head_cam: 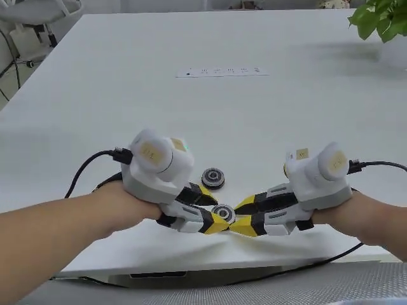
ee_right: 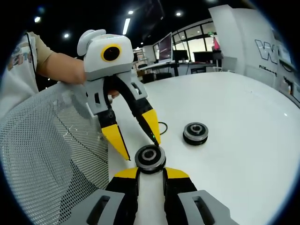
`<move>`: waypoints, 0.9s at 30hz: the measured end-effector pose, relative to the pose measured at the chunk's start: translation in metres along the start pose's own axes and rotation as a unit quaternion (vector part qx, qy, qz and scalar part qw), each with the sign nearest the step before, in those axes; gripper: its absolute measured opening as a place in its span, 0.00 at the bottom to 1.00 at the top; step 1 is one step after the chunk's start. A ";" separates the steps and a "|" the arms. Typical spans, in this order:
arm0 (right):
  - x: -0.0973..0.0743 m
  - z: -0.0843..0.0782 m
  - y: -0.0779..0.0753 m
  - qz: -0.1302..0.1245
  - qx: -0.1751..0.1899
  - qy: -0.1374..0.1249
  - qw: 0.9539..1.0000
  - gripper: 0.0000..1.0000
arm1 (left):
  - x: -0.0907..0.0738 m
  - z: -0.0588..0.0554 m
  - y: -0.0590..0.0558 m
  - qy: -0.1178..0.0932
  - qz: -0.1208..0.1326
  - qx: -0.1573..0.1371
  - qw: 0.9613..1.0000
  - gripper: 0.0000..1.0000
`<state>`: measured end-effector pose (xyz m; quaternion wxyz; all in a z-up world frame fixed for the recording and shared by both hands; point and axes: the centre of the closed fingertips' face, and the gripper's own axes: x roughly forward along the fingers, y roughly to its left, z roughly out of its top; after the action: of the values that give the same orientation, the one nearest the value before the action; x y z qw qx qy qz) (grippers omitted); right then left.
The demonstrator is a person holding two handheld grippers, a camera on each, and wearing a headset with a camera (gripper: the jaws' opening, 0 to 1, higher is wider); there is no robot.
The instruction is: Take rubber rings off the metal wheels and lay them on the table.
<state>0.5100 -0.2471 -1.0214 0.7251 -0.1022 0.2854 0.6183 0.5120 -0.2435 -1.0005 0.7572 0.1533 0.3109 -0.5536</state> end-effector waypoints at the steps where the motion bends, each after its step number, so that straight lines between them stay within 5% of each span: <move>1: 0.000 0.000 0.000 -0.001 -0.001 0.000 1.000 0.16 | 0.001 0.000 0.000 0.001 0.001 0.003 1.000 0.25; 13: -0.001 -0.001 0.000 -0.011 -0.005 0.002 1.000 0.14 | 0.004 -0.003 0.003 0.001 0.026 0.047 0.999 0.14; 27: -0.001 -0.002 0.002 -0.026 -0.012 0.014 0.999 0.12 | 0.005 -0.002 0.004 -0.009 0.034 0.051 0.998 0.14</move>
<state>0.5077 -0.2481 -1.0224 0.7358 -0.1267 0.2851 0.6011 0.5159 -0.2445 -1.0055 0.7696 0.1970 0.2705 -0.5439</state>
